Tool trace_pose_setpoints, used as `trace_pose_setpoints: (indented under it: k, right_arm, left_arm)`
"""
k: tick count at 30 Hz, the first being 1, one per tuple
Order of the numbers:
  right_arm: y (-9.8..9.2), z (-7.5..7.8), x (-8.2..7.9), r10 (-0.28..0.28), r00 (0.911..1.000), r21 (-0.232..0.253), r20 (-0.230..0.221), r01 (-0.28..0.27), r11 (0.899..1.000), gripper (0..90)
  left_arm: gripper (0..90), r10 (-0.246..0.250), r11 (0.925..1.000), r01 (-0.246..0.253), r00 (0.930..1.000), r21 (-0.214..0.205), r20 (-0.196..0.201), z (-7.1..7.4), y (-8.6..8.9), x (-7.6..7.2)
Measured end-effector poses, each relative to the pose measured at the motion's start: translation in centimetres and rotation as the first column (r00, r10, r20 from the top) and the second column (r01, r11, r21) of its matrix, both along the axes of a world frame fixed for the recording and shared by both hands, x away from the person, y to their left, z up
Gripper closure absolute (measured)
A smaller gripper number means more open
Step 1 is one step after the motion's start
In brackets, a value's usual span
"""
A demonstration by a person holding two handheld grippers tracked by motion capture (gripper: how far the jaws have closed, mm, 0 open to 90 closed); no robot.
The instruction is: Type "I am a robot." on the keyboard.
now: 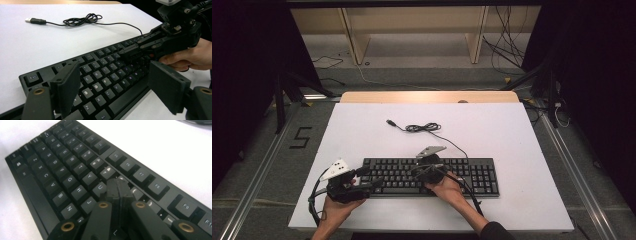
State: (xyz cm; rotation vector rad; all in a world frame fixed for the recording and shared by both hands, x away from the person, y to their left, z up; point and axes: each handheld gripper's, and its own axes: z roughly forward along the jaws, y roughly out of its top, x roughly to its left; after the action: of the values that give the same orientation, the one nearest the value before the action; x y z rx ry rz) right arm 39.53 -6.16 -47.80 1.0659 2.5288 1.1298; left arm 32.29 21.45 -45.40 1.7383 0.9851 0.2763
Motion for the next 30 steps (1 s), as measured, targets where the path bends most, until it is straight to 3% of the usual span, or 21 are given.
trace_pose_setpoints:
  k: [8,15,19,23,30]
  right_arm:
    - [0.0,0.0,-0.1,-0.008,1.0000,0.000,0.001,0.008,1.000,90.0]
    - [-0.4,0.7,-0.3,-0.016,0.9998,0.059,0.012,0.015,0.998,86.4]
    - [-1.0,1.5,-0.6,-0.019,0.9992,0.104,0.035,0.015,0.994,75.9]
    - [-1.5,2.0,-0.7,-0.023,0.9989,0.131,0.040,0.018,0.991,70.3]
    - [-2.6,2.7,-1.3,-0.018,0.9988,0.176,0.046,0.010,0.984,52.5]
  left_arm:
    - [25.7,0.001,1.0000,-0.001,1.0000,0.003,0.001,0.0,0.0,0.0]
    - [25.7,0.004,1.0000,-0.004,1.0000,0.001,0.000,0.0,0.2,0.1]
    - [25.7,0.005,1.0000,-0.005,1.0000,0.001,0.001,0.0,0.2,0.1]
    - [25.7,0.008,1.0000,-0.008,1.0000,0.001,0.001,0.0,0.3,0.1]
    - [25.7,0.010,0.9999,-0.010,0.9999,0.005,-0.002,0.0,0.3,0.1]
